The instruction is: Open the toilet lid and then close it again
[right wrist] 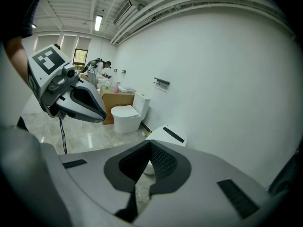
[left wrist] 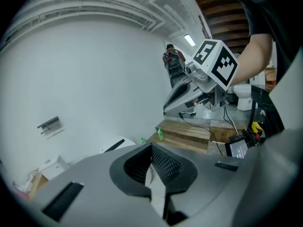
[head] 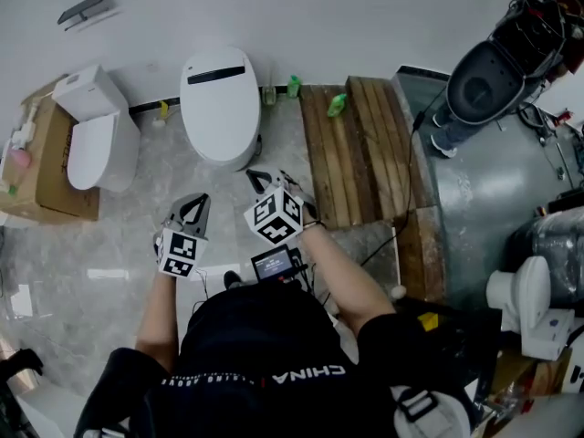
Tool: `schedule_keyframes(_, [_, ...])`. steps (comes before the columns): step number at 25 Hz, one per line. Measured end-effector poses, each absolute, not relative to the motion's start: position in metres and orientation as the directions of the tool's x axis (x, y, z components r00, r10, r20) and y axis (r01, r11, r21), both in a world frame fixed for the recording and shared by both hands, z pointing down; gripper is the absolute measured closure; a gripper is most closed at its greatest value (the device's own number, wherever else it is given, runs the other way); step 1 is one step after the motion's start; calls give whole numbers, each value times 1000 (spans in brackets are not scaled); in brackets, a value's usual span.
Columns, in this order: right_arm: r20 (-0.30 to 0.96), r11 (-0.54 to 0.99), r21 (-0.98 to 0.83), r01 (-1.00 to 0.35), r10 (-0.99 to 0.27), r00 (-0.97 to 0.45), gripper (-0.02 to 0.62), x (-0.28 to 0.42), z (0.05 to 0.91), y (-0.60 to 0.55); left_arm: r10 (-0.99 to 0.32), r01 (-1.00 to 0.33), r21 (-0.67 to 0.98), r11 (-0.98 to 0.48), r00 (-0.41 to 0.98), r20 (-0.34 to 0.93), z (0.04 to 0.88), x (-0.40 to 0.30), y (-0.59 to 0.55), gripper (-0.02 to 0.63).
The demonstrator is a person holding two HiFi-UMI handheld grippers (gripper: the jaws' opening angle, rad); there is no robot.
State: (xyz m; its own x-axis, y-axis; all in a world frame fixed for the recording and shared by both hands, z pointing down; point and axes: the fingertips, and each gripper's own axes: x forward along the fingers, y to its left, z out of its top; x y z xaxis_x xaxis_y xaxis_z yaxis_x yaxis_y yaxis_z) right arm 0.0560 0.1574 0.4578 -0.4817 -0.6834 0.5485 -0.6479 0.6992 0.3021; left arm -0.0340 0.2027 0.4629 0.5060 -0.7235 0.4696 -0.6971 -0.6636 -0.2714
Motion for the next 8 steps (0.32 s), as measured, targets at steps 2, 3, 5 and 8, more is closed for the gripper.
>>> schedule_keyframes(2, [543,696,304,-651,-688,-481,581,56,456,157,-724,-692,-281,-665,505,470,461,-34,202,595])
schedule_keyframes(3, [541,695,305,-651,-689,-482,581,56,455,157,-724,-690,-284,-665,504,470,461,-34,203,595])
schedule_keyframes(5, [540,695,306,-651,-690,-483,581,55,454,158,-726,-689,-289,-664,502,470,459,-35,202,595])
schedule_keyframes(8, [541,697,307,-648,-688,-484,581,55,453,159,-727,-687,-294,-664,503,467,458,-35,200,595])
